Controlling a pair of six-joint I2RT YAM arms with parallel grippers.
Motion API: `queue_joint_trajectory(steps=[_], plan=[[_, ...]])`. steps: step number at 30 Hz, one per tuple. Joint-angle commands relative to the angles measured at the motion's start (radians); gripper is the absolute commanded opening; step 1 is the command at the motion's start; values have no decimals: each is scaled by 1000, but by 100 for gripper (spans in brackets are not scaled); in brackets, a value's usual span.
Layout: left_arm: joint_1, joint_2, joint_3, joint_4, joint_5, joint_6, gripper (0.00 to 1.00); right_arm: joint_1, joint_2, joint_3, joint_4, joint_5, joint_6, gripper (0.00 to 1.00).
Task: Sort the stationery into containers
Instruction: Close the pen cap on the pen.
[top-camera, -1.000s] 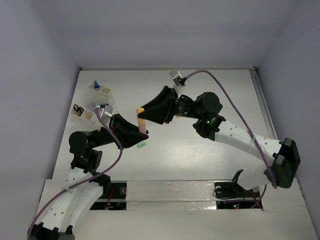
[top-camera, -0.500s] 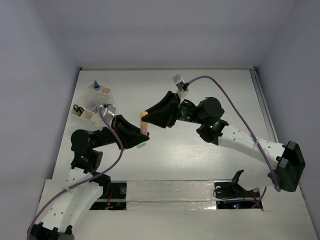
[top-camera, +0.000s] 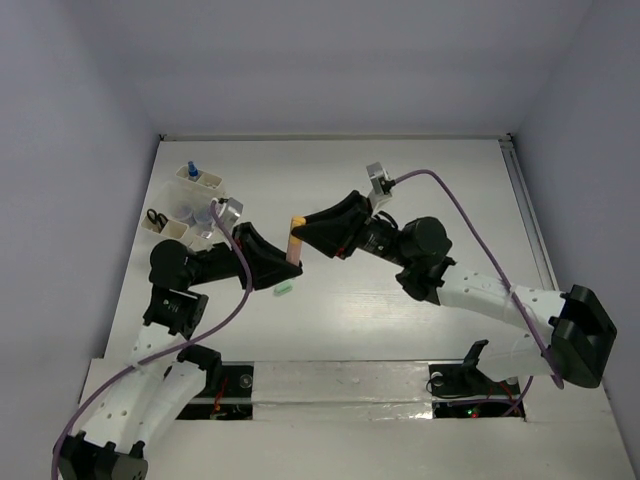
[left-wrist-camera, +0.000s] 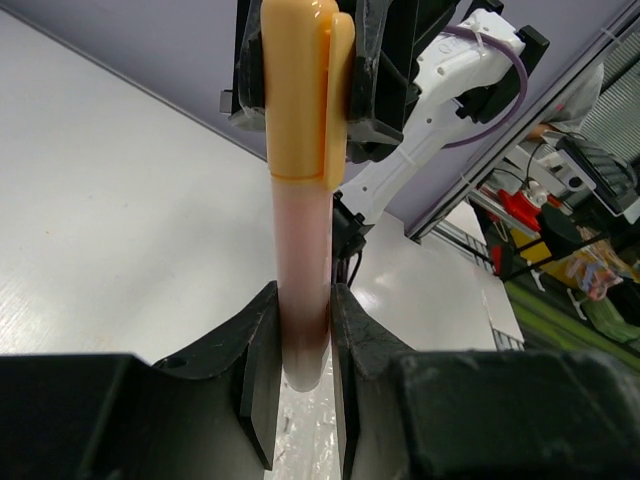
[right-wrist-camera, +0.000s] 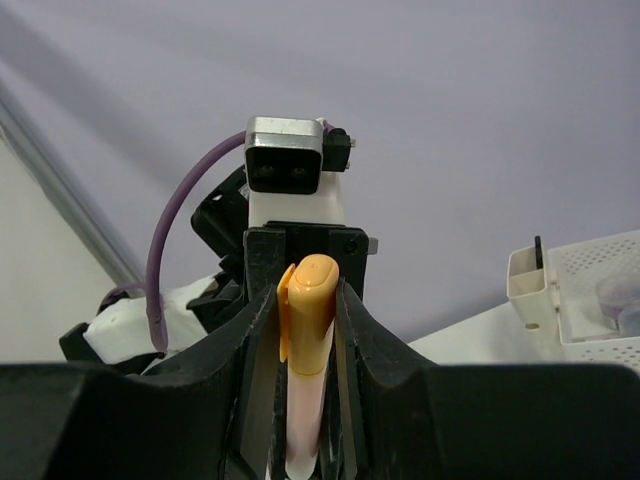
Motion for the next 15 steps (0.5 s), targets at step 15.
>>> queue_joint_trajectory(steps=[15], plan=[[8,105,315,301,-144,-77,0,167,108,-282,-97,19,-3,0]])
